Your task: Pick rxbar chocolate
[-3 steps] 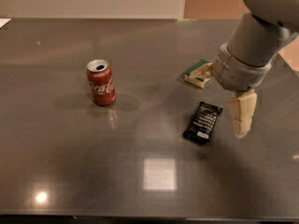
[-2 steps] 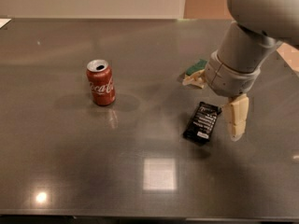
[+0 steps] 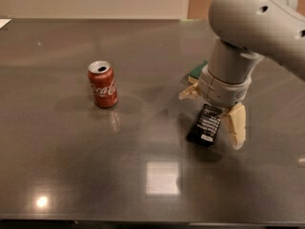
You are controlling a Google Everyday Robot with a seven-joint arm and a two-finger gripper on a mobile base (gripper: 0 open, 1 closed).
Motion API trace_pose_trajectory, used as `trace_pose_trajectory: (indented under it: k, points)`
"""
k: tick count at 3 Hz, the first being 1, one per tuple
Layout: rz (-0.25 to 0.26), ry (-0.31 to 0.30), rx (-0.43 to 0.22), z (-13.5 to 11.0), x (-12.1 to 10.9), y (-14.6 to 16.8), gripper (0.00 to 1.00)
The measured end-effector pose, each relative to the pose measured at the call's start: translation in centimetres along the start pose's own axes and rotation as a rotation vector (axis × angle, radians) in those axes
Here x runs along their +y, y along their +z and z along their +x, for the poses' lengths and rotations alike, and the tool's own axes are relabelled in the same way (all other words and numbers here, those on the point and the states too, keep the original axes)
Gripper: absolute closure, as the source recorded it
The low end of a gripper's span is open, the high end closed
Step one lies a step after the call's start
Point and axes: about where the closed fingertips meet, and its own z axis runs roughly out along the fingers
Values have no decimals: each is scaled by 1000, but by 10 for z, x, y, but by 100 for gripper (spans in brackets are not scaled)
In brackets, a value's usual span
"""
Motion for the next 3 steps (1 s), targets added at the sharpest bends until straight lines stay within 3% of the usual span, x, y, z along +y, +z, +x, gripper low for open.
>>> trace_pose_trajectory:
  k: [3]
  points:
    - [-64,-47,48,1,5,16,0]
